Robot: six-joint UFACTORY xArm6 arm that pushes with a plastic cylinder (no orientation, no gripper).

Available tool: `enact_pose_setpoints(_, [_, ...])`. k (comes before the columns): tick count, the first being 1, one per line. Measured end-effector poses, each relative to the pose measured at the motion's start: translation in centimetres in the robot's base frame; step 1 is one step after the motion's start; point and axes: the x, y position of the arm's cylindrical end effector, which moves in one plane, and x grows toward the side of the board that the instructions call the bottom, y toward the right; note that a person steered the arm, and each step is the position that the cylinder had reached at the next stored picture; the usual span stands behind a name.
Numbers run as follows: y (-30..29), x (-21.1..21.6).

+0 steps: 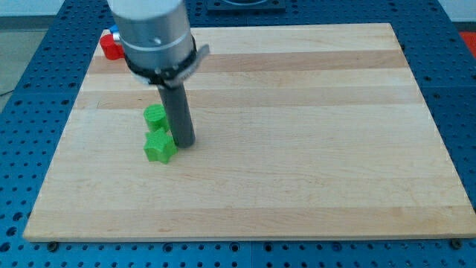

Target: Add the green blocks into the group of blocks

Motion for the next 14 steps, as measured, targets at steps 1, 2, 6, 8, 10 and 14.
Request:
enact_pose_setpoints(1, [-0.5, 1.4])
enact_pose_setpoints(2, [-0.9, 1.5])
enact_pose_setpoints(6, [-4.7, -5.0])
enact_pose_setpoints(8, [-4.7, -6.6])
enact_pose_setpoints(10, [-6.4, -14.3])
enact_pose_setpoints(14, [-9.4, -16.4])
